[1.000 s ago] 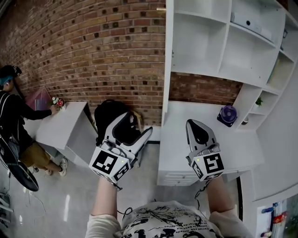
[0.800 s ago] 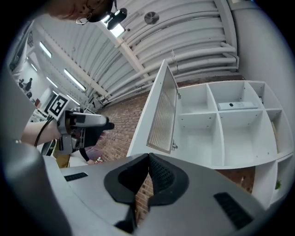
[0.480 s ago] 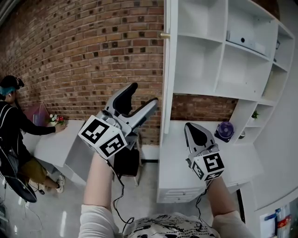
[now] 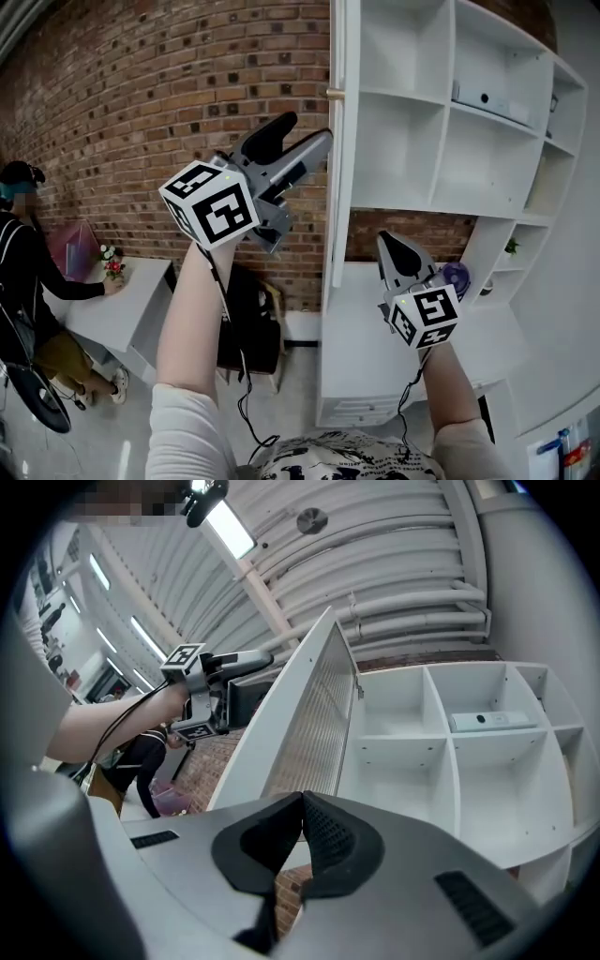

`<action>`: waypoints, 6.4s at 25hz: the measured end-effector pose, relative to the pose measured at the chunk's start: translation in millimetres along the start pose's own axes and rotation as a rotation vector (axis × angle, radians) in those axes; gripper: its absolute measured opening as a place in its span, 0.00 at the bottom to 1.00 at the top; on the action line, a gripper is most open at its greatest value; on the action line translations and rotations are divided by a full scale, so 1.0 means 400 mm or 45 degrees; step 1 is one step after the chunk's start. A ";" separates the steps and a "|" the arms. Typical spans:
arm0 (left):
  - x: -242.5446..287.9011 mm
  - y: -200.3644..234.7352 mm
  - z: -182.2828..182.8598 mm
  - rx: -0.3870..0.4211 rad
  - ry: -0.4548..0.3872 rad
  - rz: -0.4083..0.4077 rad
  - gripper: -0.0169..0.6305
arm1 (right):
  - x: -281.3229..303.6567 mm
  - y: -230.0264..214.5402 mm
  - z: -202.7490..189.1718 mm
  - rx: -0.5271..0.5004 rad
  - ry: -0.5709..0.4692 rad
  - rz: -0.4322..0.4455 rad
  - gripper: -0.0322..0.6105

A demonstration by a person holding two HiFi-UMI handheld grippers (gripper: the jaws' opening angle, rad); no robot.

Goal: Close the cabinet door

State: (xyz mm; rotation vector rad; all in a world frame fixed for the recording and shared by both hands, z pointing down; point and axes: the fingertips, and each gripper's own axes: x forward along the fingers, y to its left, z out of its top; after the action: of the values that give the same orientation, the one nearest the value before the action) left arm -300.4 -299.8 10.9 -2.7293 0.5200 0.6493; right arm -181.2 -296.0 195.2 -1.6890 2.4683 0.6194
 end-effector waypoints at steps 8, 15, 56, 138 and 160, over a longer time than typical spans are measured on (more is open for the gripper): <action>0.084 0.034 0.074 -0.081 -0.055 -0.081 0.41 | 0.035 0.000 0.014 -0.038 -0.017 0.023 0.07; 0.126 0.037 0.053 -0.154 -0.039 -0.209 0.38 | 0.045 -0.009 -0.002 -0.042 -0.016 0.012 0.07; 0.436 -0.169 -0.096 0.096 0.017 -0.169 0.17 | -0.068 -0.367 -0.155 0.012 0.029 0.093 0.07; 1.064 0.064 -0.532 0.417 0.267 0.710 0.18 | -0.133 -1.038 -0.448 0.126 0.024 0.243 0.07; 0.802 -0.183 -0.675 0.385 0.338 0.414 0.05 | -0.254 -0.889 -0.401 0.060 0.061 0.148 0.07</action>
State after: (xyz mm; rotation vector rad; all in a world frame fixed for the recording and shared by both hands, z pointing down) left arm 98.0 -418.7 103.0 -2.4724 1.0477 0.2479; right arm 206.1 -376.7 272.7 -1.5705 2.6077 0.5334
